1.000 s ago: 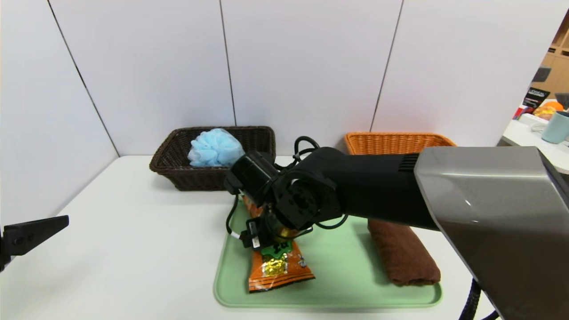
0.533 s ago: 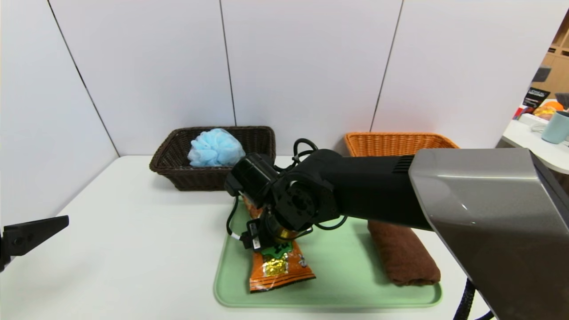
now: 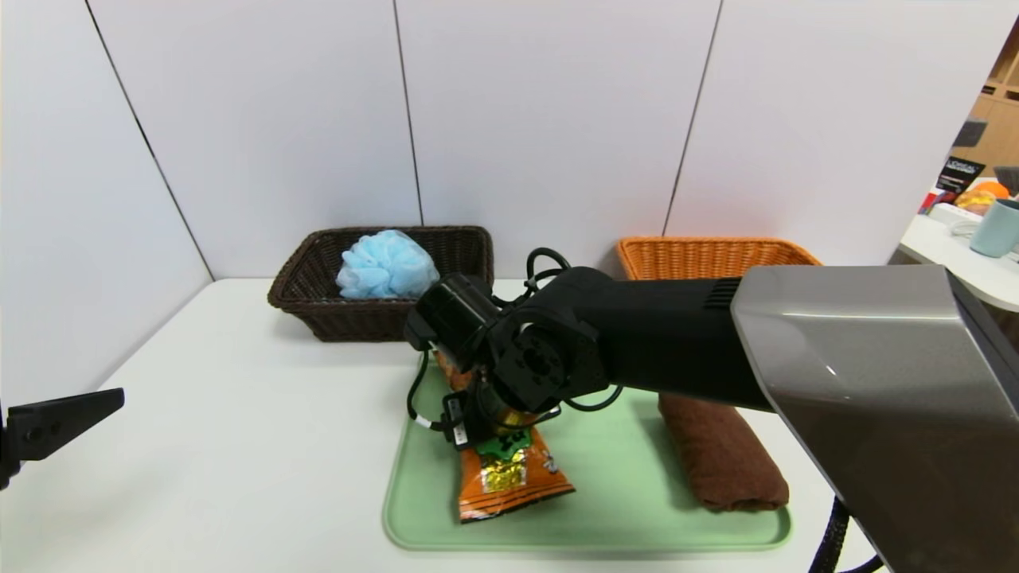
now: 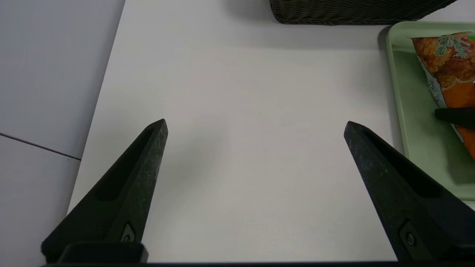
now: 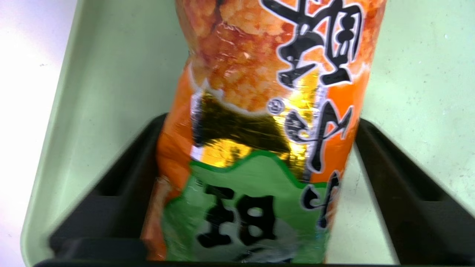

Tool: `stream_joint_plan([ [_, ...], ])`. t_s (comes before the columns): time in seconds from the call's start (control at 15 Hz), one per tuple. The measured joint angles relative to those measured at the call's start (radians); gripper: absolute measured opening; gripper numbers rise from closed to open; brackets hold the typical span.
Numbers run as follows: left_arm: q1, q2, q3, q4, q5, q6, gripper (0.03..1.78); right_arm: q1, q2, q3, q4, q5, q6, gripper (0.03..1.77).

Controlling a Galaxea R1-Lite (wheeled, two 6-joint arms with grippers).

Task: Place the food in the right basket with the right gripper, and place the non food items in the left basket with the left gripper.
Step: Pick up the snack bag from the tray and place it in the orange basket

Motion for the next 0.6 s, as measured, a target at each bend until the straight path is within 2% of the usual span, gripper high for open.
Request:
stream_joint_plan([
  [0.2, 0.000, 0.000, 0.001, 0.000, 0.000, 0.000, 1.69, 0.000, -0.001, 0.000, 0.001, 0.001, -0.003, 1.04],
  [0.4, 0.000, 0.000, 0.001, 0.000, 0.000, 0.000, 1.69, 0.001, -0.003, 0.000, 0.000, 0.001, -0.011, 0.75],
  [0.47, 0.000, 0.000, 0.001, 0.000, 0.000, 0.001, 1.69, 0.002, -0.006, 0.000, 0.000, 0.001, -0.012, 0.54],
  [0.6, 0.000, 0.000, 0.001, 0.000, 0.000, 0.000, 1.69, 0.003, -0.014, 0.000, 0.000, 0.001, -0.015, 0.50],
])
